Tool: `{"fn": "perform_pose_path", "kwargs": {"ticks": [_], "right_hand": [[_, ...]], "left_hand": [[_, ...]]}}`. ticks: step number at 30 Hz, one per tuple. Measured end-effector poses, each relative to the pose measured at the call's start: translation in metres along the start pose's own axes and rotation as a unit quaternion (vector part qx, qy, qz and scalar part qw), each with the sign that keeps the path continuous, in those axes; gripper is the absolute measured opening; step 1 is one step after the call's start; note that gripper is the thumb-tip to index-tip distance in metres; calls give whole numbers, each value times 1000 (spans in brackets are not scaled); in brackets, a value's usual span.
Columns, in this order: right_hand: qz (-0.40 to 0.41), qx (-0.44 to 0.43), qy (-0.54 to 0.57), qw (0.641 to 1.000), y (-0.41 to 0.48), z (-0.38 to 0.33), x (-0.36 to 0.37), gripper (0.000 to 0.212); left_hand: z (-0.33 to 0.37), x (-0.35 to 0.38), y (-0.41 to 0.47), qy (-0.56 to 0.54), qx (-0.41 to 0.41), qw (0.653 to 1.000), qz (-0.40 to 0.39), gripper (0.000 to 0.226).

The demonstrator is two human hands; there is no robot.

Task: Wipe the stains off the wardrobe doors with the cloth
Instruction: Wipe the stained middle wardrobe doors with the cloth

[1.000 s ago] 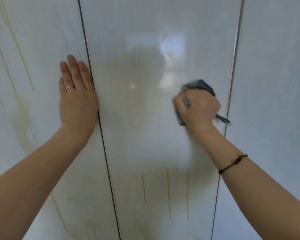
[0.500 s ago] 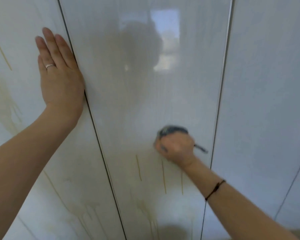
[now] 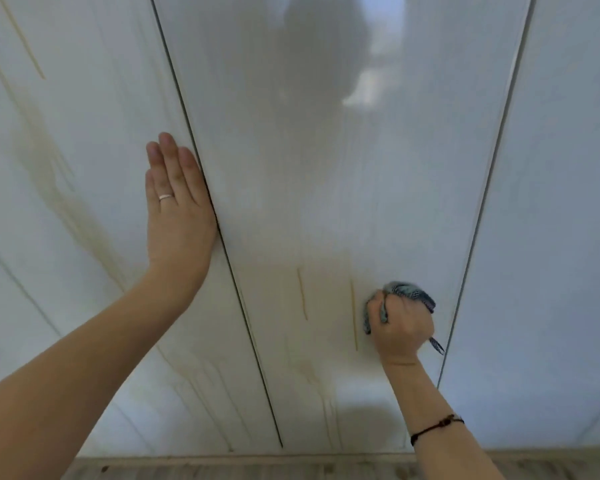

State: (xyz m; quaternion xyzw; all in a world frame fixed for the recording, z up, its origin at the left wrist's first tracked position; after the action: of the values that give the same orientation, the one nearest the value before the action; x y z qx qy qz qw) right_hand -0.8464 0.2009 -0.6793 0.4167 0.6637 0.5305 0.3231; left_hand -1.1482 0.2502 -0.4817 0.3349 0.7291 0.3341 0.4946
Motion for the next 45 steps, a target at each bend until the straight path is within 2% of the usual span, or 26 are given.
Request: {"fn": "perform_pose_path", "kwargs": {"ticks": [3,4,6,8,9,11,13,15,17,18,20,22,25,27,29,32,34,36,38,40,43,45], "right_hand": [[-100,-80,-15,992,-6,1,2,41],[-104,-66,-32,992,12,10,-5,41],[-57,65,-64,994,68,43,-30,43],[58,201,-74,975,116,68,-61,44],[99,227,-70,966,130,71,-69,42],[120,228,-63,964,137,67,-60,40],[81,184,-64,978,111,53,-37,42],[17,70,-37,997,53,27,-14,41],[-74,-16,-14,997,-19,15,-3,39],[-126,-26,-4,992,-55,21,-2,40],[-215,8,-15,977,-109,45,-9,46],[-256,104,-55,960,-118,79,-28,55],[-141,211,-82,964,-44,106,-60,47],[-59,221,-45,972,16,96,-62,41],[-38,213,-20,976,43,74,-41,39],[-96,120,-50,987,18,25,-2,51],[-183,71,-51,979,-39,9,16,59],[-245,99,-59,963,-104,19,16,61],[-280,175,-71,941,-154,45,3,57],[-245,261,-75,930,-167,70,-17,45],[-77,402,-58,910,-121,98,-48,39],[22,407,-46,912,-71,92,-55,34]], "left_hand": [[4,9,-18,-38,10,999,-19,50],[3,8,-17,-47,3,999,-14,50],[1,6,-18,-55,-19,998,-1,52],[5,5,-18,-45,-25,999,-1,57],[7,6,-19,-47,-29,998,-10,58],[9,7,-22,-51,-35,998,-24,57],[14,15,-32,-51,-36,997,-34,54],[24,28,-57,-42,-22,997,-53,51],[32,40,-81,-48,-12,996,-73,49],[34,46,-89,-52,-8,996,-78,49],[34,47,-92,-65,-14,995,-72,50],[34,46,-99,-83,-32,994,-70,54],[50,56,-123,-103,-6,992,-72,66],[62,66,-144,-125,10,989,-78,69],[67,74,-156,-147,1,986,-82,70],[65,77,-159,-172,-15,983,-64,72],[64,80,-159,-177,-3,983,-51,71],[60,82,-160,-192,0,981,-38,72],[59,83,-161,-200,-7,979,-28,69],[58,86,-163,-203,-12,979,-21,68],[60,92,-163,-218,-22,976,-11,71],[62,93,-163,-228,-28,973,0,70]]}}
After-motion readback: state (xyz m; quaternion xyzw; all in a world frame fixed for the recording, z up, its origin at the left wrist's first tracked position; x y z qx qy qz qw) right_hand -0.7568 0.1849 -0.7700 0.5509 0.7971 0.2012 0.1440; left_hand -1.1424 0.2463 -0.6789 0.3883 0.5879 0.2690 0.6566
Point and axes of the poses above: each hand's wrist, its own y-axis towards the middle knuckle, its own x-axis out of the palm, z = x × y, the point moved 10 cm from there along y, towards the middle knuckle, and after that the axes turned 13 degrees about y, right-handed, at the moved point
